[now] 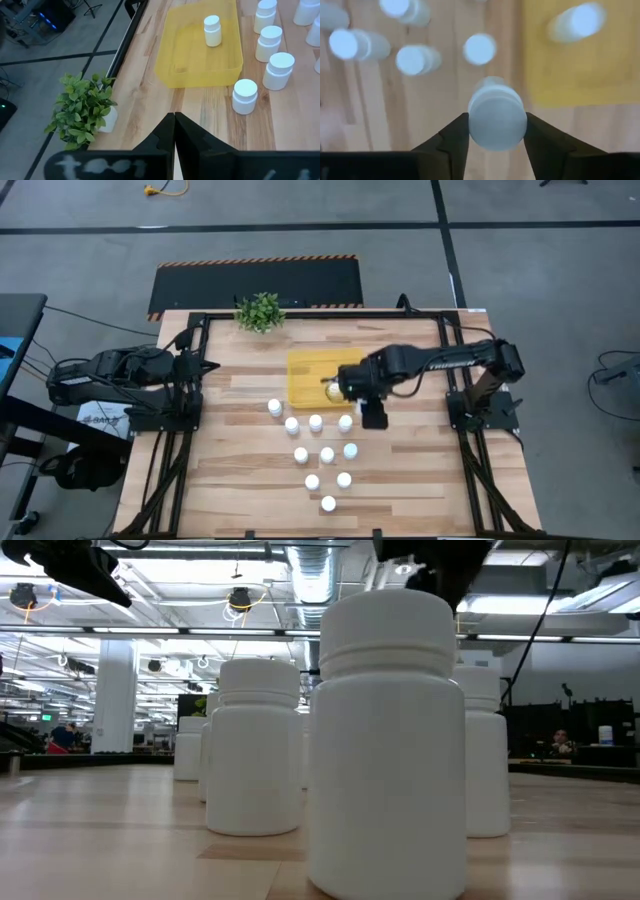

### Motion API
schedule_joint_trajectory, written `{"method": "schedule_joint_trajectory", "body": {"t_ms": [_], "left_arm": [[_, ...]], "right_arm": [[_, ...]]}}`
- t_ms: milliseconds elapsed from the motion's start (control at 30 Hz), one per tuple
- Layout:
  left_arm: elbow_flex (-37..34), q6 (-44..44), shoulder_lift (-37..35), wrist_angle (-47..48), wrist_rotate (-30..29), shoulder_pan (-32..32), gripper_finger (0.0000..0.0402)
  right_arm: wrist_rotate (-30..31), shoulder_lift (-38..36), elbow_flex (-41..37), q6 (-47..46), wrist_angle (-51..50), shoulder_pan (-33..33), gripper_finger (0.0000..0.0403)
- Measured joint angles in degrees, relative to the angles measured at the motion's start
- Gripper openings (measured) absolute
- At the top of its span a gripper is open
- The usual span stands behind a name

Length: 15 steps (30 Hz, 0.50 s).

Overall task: Pick and place pill bottles into a basket
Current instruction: Put the white medicine bottle into the yellow bin

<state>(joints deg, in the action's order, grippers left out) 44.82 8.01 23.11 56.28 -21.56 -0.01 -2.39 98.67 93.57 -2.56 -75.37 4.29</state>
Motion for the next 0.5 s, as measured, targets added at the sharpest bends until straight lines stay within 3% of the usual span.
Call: {"method": "schedule_joint_trajectory", "body": {"t_ms": [300,500], "left_arm": [[0.0,0.0,0.0,0.0,0.0,0.0,0.0],[0.0,-0.2,0.0,0.0,0.0,0.0,0.0]], "right_arm": [[2.5,0.0,3.8,7.3,-0.9,-8.0,0.0148],[2.5,0.0,3.7,10.5,2.0,-12.6,0.0164]]}}
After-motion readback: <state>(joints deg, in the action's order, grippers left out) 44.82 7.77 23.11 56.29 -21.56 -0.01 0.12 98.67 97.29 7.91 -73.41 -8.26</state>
